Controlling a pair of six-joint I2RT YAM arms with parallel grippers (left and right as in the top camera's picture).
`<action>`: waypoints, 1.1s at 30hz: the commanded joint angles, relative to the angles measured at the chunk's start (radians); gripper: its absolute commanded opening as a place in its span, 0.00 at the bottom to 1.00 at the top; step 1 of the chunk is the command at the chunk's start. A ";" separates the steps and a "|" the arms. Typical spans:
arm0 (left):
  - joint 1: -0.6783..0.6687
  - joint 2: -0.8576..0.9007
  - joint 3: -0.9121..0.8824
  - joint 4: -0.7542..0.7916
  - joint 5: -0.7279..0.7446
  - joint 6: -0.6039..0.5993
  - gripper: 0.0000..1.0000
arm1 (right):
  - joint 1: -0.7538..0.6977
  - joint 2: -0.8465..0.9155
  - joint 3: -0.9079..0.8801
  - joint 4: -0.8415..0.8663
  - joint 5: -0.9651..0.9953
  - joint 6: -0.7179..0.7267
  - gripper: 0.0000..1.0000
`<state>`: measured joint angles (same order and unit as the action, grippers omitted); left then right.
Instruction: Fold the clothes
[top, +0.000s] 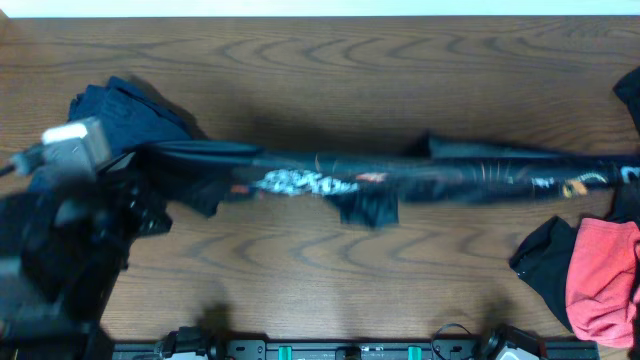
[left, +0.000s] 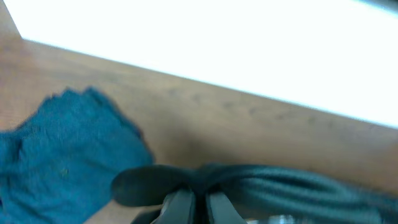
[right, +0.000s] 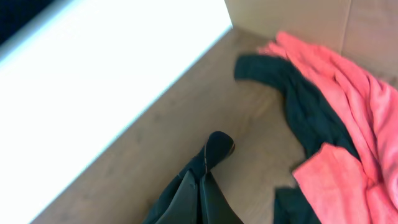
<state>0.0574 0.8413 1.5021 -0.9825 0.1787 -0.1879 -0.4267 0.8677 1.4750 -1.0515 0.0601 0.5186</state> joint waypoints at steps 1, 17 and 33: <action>0.010 0.006 0.016 -0.010 0.018 -0.035 0.06 | -0.012 0.010 0.040 -0.047 0.074 0.044 0.01; 0.010 0.043 0.271 -0.072 0.106 0.044 0.06 | -0.014 0.124 0.256 -0.073 0.113 -0.003 0.01; 0.010 0.390 0.486 0.132 0.298 0.010 0.06 | -0.141 0.444 0.463 -0.283 0.245 0.077 0.01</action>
<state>0.0578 1.1942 1.9362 -0.8703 0.4427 -0.1612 -0.5213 1.2827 1.9205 -1.3186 0.2417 0.5484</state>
